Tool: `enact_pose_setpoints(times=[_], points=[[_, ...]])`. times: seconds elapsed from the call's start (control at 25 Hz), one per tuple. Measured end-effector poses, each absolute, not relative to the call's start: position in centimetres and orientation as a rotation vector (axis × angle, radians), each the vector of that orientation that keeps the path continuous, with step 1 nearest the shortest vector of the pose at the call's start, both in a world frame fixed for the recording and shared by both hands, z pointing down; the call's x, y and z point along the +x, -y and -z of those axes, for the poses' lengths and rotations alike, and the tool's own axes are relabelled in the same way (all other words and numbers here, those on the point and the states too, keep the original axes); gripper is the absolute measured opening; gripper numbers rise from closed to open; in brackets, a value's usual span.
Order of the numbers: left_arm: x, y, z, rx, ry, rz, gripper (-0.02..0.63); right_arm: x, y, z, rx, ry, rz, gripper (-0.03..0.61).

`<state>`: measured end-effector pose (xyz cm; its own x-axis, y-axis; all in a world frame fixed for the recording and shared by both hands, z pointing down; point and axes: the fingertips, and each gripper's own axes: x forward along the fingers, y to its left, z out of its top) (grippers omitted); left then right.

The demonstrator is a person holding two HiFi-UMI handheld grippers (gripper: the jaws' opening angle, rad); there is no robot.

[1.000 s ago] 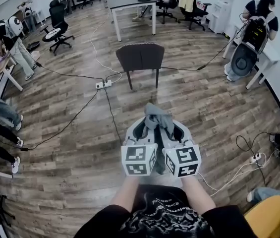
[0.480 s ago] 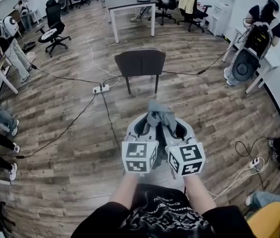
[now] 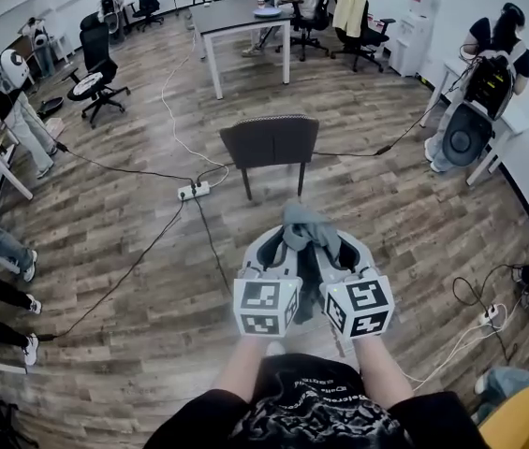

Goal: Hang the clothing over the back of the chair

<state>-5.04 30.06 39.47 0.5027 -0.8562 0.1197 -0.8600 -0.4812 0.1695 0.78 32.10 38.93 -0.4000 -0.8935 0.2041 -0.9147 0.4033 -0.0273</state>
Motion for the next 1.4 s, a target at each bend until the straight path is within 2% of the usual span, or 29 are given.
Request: enact_pose_setpoints(times=[0.76, 1.12, 1.4], points=[[-9.0, -25.3, -40.1, 2.51, 1.52, -0.045, 0.038, -1.6, -26.6, -38.7, 1.69, 2.51, -0.232, 0.094], [-8.8, -22.7, -39.0, 2.46, 1.559, 0.015, 0.038, -1.7, -24.1, -38.2, 1.614, 2.578, -0.227, 0.094], [-7.4, -19.7, -39.5, 2.44, 1.604, -0.053, 0.038, -0.3, -20.6, -38.8, 1.571, 2.581, -0.253, 0.094]])
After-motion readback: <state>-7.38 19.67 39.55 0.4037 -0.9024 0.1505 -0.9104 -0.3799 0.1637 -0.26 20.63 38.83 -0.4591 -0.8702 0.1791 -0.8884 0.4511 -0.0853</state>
